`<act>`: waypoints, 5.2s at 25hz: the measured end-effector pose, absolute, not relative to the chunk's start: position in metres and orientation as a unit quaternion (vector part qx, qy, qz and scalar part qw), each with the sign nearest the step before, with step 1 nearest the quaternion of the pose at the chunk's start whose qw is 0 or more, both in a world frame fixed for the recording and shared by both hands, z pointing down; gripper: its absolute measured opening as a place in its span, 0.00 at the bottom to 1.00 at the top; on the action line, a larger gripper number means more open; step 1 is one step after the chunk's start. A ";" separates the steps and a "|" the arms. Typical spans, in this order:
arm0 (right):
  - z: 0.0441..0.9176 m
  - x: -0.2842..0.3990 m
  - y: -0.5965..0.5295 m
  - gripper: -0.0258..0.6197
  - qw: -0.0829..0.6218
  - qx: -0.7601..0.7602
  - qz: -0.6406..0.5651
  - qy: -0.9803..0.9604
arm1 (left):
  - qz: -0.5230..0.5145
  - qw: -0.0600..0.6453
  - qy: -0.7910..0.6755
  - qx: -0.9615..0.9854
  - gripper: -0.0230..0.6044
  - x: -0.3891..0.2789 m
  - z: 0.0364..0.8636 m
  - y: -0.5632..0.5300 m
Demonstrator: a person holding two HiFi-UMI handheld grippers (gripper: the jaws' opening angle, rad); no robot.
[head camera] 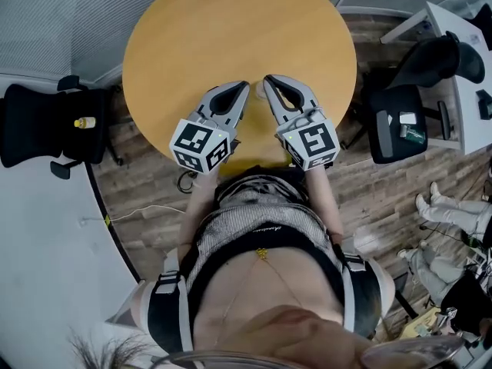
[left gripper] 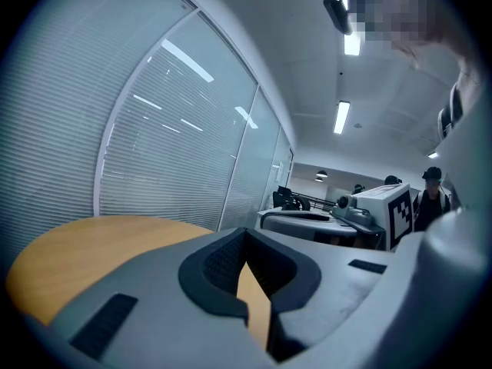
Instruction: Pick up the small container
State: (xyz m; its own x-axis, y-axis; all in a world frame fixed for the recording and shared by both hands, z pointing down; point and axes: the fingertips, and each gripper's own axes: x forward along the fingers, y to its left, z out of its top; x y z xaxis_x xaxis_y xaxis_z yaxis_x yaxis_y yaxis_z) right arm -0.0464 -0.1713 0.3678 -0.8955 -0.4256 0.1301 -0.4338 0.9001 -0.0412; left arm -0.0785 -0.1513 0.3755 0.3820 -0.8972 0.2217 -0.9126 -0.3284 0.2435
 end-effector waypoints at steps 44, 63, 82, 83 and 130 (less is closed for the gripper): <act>0.362 0.005 -0.191 0.08 0.030 0.170 0.010 -0.985 | 0.033 0.161 -0.592 0.789 0.07 -0.046 0.380 -0.144; 0.395 -0.023 -0.175 0.08 0.055 0.148 0.011 -0.987 | 0.048 0.185 -0.577 0.794 0.07 -0.057 0.402 -0.141; 0.496 -0.012 -0.192 0.08 0.132 0.142 0.039 -0.980 | 0.058 0.201 -0.576 0.791 0.07 -0.074 0.415 -0.140; 0.500 -0.012 -0.192 0.08 0.136 0.141 0.041 -0.980 | 0.058 0.202 -0.575 0.790 0.07 -0.075 0.416 -0.139; 0.653 -0.014 -0.194 0.08 0.277 0.155 0.125 -0.940 | 0.084 0.265 -0.588 0.760 0.07 -0.098 0.460 -0.116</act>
State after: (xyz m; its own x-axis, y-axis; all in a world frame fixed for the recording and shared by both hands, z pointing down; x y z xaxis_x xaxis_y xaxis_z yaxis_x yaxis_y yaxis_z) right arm -0.0143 -0.1939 0.6526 -0.7978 -0.2224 0.5603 -0.3612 0.9206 -0.1488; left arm -0.0984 -0.1164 0.4596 0.2952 -0.8482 0.4397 -0.9377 -0.1691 0.3035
